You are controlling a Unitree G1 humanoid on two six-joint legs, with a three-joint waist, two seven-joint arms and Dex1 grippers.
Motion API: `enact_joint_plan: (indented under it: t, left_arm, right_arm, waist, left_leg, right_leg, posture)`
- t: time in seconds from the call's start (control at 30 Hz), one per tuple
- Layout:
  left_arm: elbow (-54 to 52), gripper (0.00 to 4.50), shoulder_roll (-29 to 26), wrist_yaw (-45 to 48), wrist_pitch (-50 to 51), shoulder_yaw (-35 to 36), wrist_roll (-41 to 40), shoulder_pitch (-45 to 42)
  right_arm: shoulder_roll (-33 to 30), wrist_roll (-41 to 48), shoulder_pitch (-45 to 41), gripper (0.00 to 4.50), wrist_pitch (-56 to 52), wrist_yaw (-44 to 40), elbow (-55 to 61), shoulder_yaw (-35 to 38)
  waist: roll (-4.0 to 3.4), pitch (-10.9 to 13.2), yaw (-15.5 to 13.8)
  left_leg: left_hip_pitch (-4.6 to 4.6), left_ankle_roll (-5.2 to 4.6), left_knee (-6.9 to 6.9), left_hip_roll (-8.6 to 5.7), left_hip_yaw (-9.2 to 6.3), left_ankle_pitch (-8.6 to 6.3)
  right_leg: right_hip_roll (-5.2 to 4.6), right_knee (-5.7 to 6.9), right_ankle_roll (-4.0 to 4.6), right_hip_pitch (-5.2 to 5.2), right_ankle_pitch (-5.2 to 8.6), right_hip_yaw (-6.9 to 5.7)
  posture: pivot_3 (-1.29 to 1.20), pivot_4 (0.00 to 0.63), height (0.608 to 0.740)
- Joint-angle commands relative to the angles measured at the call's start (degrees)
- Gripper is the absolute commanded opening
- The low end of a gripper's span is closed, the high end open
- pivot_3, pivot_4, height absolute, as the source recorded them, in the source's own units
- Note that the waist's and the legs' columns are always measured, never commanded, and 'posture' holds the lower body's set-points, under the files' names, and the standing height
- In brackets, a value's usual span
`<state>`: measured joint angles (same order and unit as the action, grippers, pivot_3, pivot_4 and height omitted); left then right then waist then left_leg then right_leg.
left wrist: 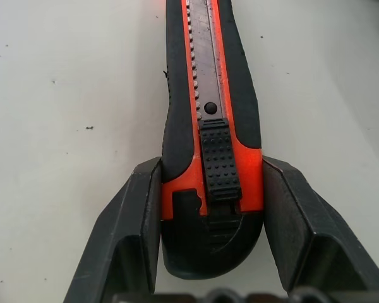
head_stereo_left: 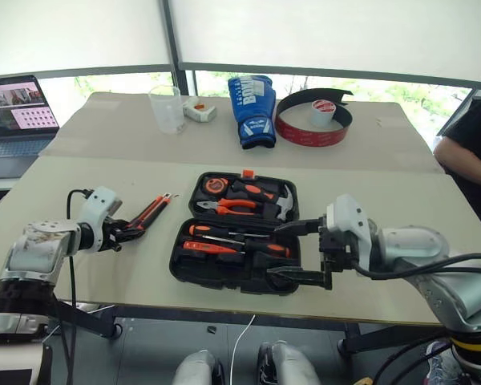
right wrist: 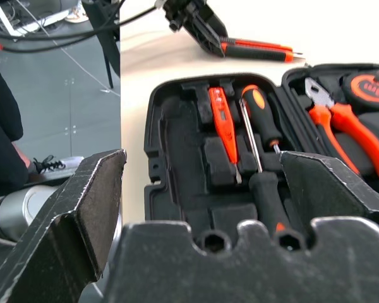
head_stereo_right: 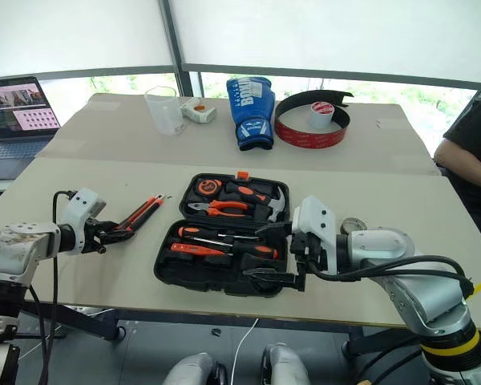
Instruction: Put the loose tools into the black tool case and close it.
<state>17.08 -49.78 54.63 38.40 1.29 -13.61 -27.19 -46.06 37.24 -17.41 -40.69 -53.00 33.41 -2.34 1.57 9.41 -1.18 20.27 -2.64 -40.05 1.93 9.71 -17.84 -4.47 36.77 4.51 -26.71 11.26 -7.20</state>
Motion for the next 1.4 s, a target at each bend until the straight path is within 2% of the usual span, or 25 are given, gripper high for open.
enact_joint_plan:
  t: [0.03,0.1,0.17,0.4,0.6,0.7,0.93,1.1,1.17,1.27,1.3,1.33,1.4]
  left_arm:
    - [-3.93,1.79,-3.43,9.75,-7.12,1.14,-2.70,-3.72]
    - [-6.71,1.79,-4.70,15.78,-11.74,1.49,-4.28,-4.47]
    - [-10.38,1.79,-5.66,22.36,-17.73,-0.91,-4.38,-5.60]
    - [-12.56,1.79,-2.72,36.61,-27.33,-11.35,-3.14,-11.12]
    - [-10.71,1.79,-1.97,37.87,-32.14,-19.75,-2.05,-12.65]
    - [-9.20,1.79,-0.91,37.87,-32.00,-21.17,-0.16,-13.52]
    - [-9.51,1.79,-3.10,37.87,-32.75,-25.21,0.73,-12.09]
    - [-10.08,1.79,-2.44,37.87,-30.09,-24.88,2.43,-12.10]
    - [-10.11,2.80,-2.23,37.79,-29.73,-24.25,3.00,-12.00]
    - [-12.38,3.80,-3.83,37.87,-26.41,-24.30,0.19,-11.85]
    - [-13.27,4.26,-4.33,37.87,-25.38,-24.11,-0.85,-11.82]
    - [-14.15,4.44,-4.74,37.87,-24.22,-23.68,-1.90,-11.90]
    - [-15.28,4.44,-4.72,37.87,-21.40,-22.17,-3.79,-12.43]
  right_arm:
    - [-1.41,2.74,1.03,4.50,-1.23,-0.28,2.23,3.53]
    - [-2.24,3.68,2.10,4.50,-1.64,-1.11,2.66,4.25]
    - [-3.67,2.93,3.87,4.50,-0.62,-1.86,3.23,4.59]
    - [-4.32,1.37,5.96,4.50,0.51,-0.66,3.81,5.23]
    - [-4.00,1.74,7.30,4.50,-0.49,2.50,6.12,6.11]
    - [-4.21,1.91,8.50,4.50,-0.84,3.84,7.32,6.87]
    - [-3.90,2.16,9.61,4.50,-0.75,5.76,7.99,7.41]
    - [-3.36,2.20,8.14,4.50,-0.85,6.55,7.03,6.84]
    - [-3.31,2.18,7.92,4.50,-0.81,6.47,6.88,6.70]
    - [-3.22,1.97,7.62,4.50,-0.64,6.32,6.47,6.35]
    - [-3.19,1.93,7.52,4.50,-0.60,6.26,6.35,6.25]
    - [-3.17,1.90,7.42,4.50,-0.56,6.18,6.25,6.14]
    - [-3.14,1.79,7.24,4.50,-0.44,5.94,6.01,5.92]
  waist:
    - [0.14,0.08,0.03]
    - [0.46,0.26,0.00]
    - [0.46,0.26,0.12]
    - [0.46,0.26,0.41]
    - [0.46,0.26,0.61]
    - [0.46,0.26,0.44]
    - [0.47,0.26,0.53]
    - [0.47,0.26,0.48]
    - [0.47,0.26,0.48]
    - [0.47,0.26,0.59]
    - [0.46,0.26,0.65]
    - [0.47,0.26,0.65]
    - [0.47,0.26,0.55]
  left_leg:
    - [0.04,-0.01,0.00,0.00,0.00,0.01]
    - [0.20,-0.23,-0.02,0.01,-0.01,0.14]
    - [0.44,-0.24,-0.10,0.02,-0.07,0.15]
    - [0.50,-0.32,-0.30,-0.02,0.00,0.19]
    - [0.43,-0.30,-0.29,0.02,-0.04,0.20]
    - [0.46,-0.33,-0.31,0.01,-0.05,0.21]
    - [0.54,-0.45,-0.38,0.01,-0.05,0.22]
    - [0.53,-0.45,-0.39,0.01,-0.06,0.22]
    - [0.53,-0.46,-0.39,0.01,-0.06,0.22]
    - [0.53,-0.46,-0.39,0.01,-0.06,0.22]
    - [0.53,-0.46,-0.39,0.01,-0.06,0.22]
    - [0.53,-0.46,-0.39,0.01,-0.06,0.22]
    - [0.53,-0.46,-0.39,0.01,-0.06,0.23]
  right_leg:
    - [0.00,0.00,0.00,-0.04,0.00,-0.01]
    - [0.01,0.01,0.00,-0.19,0.00,-0.04]
    - [0.01,0.00,0.01,-0.35,-0.01,-0.09]
    - [0.07,0.03,0.00,-0.33,0.00,-0.01]
    - [0.15,0.15,0.00,-0.34,0.00,0.03]
    - [0.14,0.15,-0.01,-0.33,0.00,0.02]
    - [0.14,0.07,-0.01,-0.34,0.00,0.03]
    - [0.14,0.09,-0.02,-0.33,0.00,0.01]
    - [0.14,0.09,-0.02,-0.33,0.00,0.01]
    - [0.16,0.09,-0.02,-0.33,0.00,0.02]
    - [0.16,0.08,-0.02,-0.33,0.00,0.03]
    - [0.17,0.09,-0.02,-0.33,0.00,0.04]
    - [0.17,0.09,-0.02,-0.33,0.00,0.03]
  posture:
    - [0.00,0.150,0.727]
    - [0.00,0.150,0.727]
    - [0.00,0.150,0.727]
    - [0.00,0.150,0.727]
    - [0.00,0.150,0.727]
    - [0.00,0.150,0.727]
    - [0.00,0.150,0.727]
    - [0.00,0.150,0.727]
    - [0.00,0.150,0.727]
    - [0.00,0.150,0.727]
    - [0.00,0.150,0.727]
    - [0.00,0.150,0.727]
    - [0.00,0.150,0.727]
